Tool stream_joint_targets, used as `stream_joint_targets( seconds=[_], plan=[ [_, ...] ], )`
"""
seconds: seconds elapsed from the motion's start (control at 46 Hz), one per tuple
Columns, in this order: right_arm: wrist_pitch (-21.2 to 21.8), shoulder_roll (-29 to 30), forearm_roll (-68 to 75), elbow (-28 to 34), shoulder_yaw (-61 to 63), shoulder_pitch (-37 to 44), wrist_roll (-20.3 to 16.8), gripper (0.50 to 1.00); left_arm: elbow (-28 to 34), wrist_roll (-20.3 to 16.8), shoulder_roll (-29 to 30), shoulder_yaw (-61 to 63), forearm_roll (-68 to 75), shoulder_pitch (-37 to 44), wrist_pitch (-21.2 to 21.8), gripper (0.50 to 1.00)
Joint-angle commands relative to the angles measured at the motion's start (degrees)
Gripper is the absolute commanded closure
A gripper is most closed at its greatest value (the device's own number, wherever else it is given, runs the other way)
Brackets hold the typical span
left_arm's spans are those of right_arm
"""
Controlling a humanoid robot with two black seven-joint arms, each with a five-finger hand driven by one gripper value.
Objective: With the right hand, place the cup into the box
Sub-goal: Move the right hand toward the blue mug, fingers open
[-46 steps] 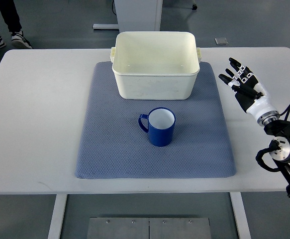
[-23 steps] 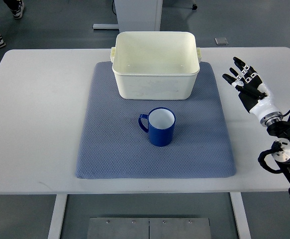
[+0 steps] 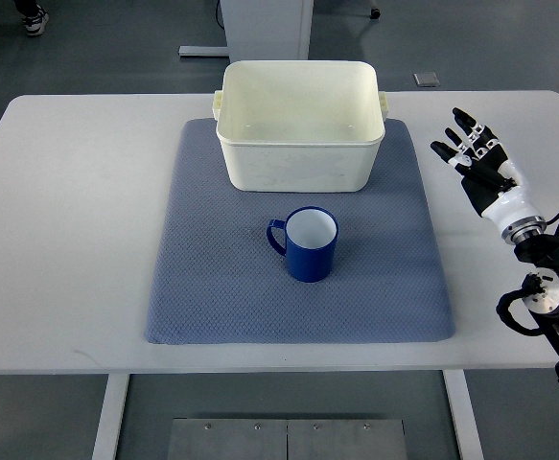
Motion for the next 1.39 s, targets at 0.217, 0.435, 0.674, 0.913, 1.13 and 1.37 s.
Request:
stream_joint_targets(
  seconds=[0.217,0.435,0.674,0.913,1.13,1.37],
  plan=[
    [3.5,-4.2,0.0,0.8,0.1,0.6,0.1,0.500,0.0,0.0,0.0,0.0,0.0,0.0,0.0,0.500],
    [6.0,-7.4,0.0,5.0,0.2,0.6,0.4,0.500,-0.1,0.0,0.0,0.0,0.0,0.0,0.0,0.500],
    [5.3,-7.6,0.1,6.9,0.7,0.6,4.4,0.500,0.0,0.0,0.0,0.0,0.0,0.0,-0.1,0.500],
    [6.1,-9.5,6.1,9.6,0.7,0.6,4.5,0.500,0.0,0.0,0.0,0.0,0.1,0.0,0.0,0.500],
    [9.1,-12.0,6.7,14.6,0.3,0.6,4.0,0.500,0.0,0.0,0.0,0.0,0.1,0.0,-0.1,0.500],
    [16.3,-14.5,3.6,18.2,-2.5,0.2,3.7,0.500,0.0,0.0,0.0,0.0,0.0,0.0,0.0,0.500]
  ],
)
